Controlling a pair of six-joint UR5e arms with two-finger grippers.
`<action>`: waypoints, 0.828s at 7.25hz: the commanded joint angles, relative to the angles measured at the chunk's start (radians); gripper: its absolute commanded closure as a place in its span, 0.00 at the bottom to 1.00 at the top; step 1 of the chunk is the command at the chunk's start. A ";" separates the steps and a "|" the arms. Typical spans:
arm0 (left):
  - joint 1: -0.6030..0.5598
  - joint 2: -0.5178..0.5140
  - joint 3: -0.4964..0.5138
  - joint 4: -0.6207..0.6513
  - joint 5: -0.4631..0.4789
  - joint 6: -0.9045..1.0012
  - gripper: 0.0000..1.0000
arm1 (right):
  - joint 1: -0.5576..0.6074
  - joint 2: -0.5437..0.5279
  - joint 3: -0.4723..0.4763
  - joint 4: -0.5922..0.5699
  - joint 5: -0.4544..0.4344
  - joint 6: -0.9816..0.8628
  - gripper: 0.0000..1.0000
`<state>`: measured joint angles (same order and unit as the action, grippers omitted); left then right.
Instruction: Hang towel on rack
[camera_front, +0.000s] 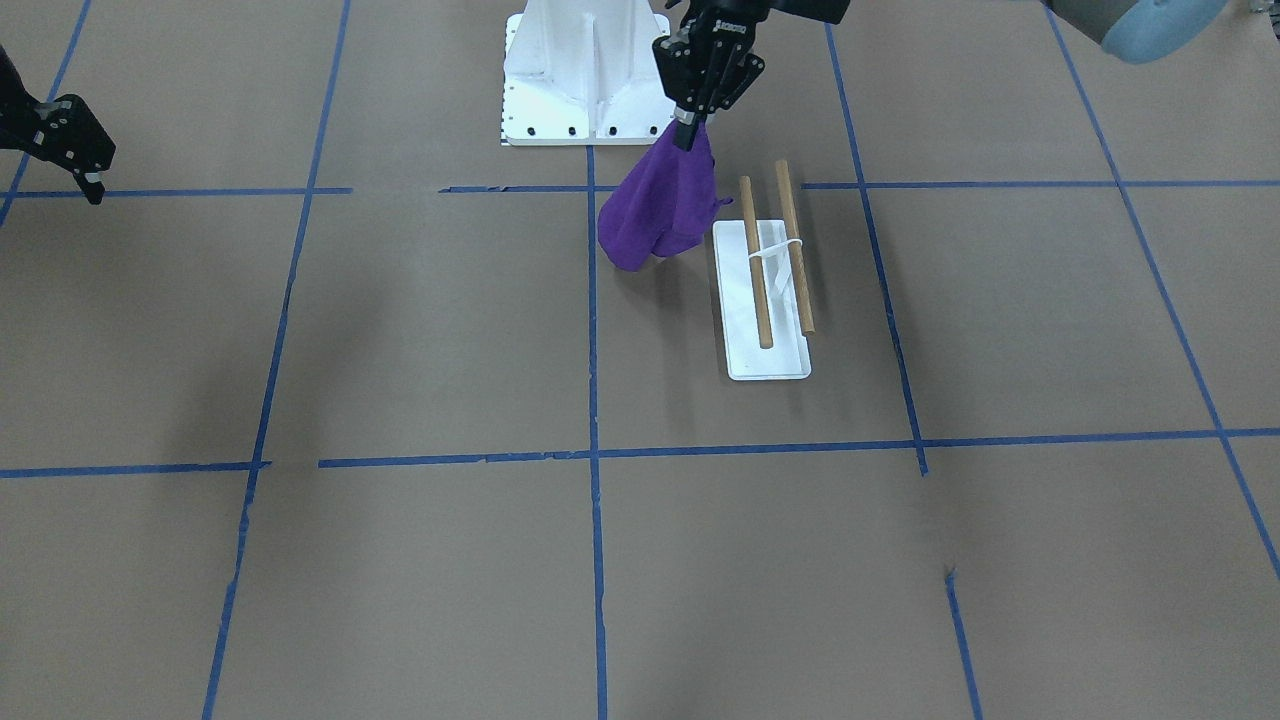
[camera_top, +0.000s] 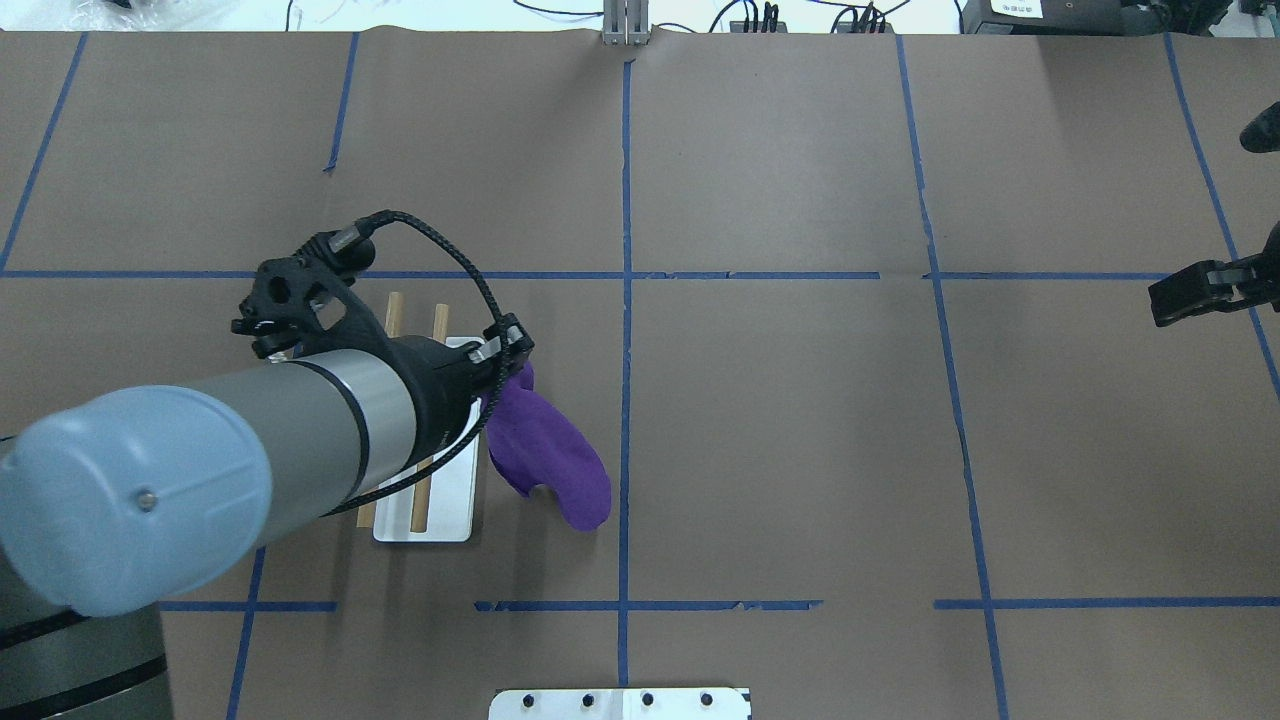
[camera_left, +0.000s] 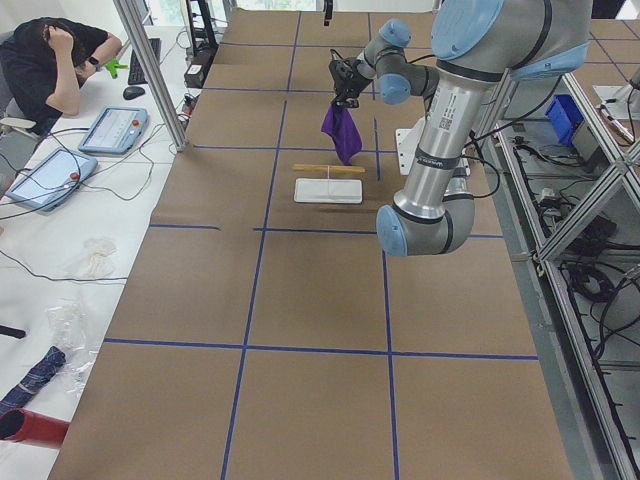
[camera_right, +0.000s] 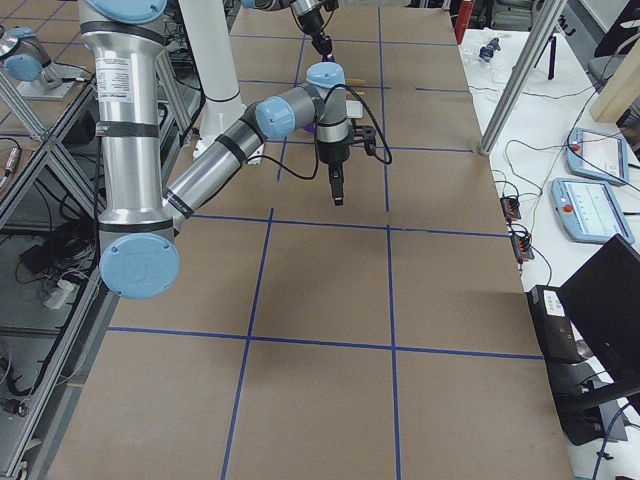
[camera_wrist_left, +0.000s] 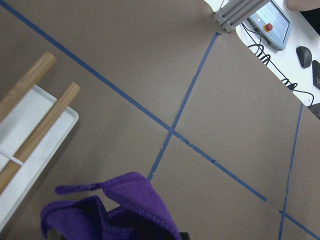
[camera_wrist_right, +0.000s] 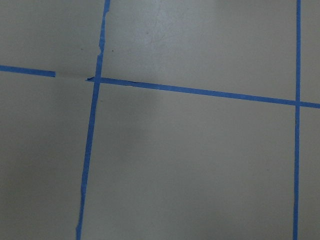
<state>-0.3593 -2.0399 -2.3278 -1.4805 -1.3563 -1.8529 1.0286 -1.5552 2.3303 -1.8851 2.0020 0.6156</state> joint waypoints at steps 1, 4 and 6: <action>-0.046 0.116 -0.036 0.014 0.000 0.068 1.00 | 0.001 0.000 -0.005 -0.003 0.003 -0.005 0.00; -0.136 0.281 -0.044 0.009 0.003 0.229 1.00 | 0.057 -0.008 -0.029 0.004 0.104 -0.014 0.00; -0.142 0.335 -0.027 0.003 0.005 0.268 1.00 | 0.115 -0.011 -0.040 0.004 0.161 -0.014 0.00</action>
<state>-0.4937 -1.7423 -2.3622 -1.4733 -1.3524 -1.6138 1.1060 -1.5646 2.2988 -1.8811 2.1209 0.6021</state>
